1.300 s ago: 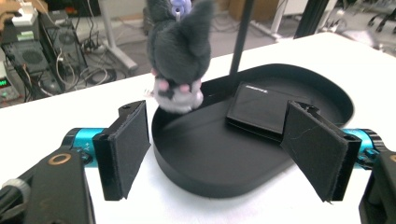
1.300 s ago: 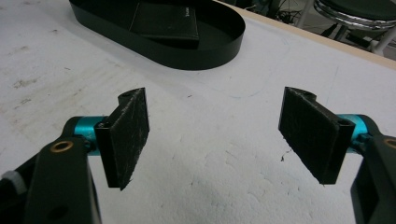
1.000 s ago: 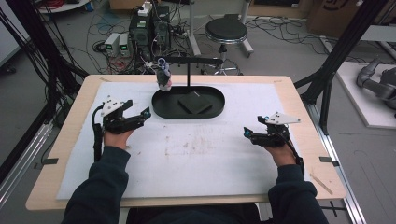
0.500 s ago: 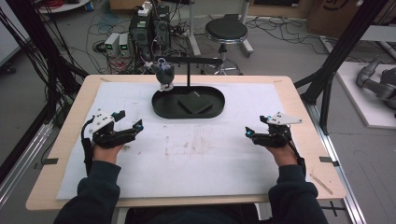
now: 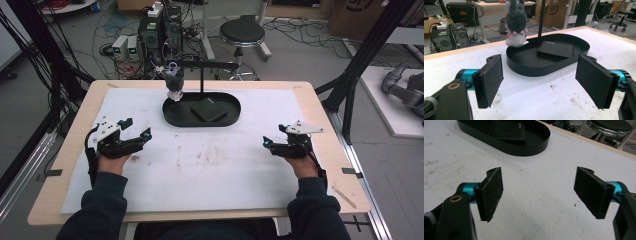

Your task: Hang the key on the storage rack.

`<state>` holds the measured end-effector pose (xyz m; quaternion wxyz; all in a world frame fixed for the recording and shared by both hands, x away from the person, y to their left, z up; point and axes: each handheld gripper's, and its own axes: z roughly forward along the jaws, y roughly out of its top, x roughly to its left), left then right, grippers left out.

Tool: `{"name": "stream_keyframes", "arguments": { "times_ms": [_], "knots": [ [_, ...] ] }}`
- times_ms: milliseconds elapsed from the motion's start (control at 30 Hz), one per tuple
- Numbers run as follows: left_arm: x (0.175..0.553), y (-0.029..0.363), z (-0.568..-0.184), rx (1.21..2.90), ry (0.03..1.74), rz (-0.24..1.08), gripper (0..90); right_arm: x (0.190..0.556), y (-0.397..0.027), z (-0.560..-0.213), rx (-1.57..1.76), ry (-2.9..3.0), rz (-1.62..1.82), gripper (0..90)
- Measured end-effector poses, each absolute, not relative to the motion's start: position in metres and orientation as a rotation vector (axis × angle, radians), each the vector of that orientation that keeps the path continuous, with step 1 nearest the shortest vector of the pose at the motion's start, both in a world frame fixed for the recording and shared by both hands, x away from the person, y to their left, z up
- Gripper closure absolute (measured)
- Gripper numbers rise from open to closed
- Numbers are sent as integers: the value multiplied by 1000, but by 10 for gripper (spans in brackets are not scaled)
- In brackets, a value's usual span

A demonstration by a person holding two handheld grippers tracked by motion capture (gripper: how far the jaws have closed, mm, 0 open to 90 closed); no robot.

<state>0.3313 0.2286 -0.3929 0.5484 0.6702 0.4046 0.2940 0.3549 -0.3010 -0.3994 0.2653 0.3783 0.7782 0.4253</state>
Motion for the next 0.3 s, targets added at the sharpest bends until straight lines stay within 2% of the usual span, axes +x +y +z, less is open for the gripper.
{"name": "stream_keyframes", "arguments": {
  "times_ms": [300],
  "knots": [
    [334,229,-395,1586,966,688,219,354,-302,-400,1032,2099,1154,241]
  ]
}}
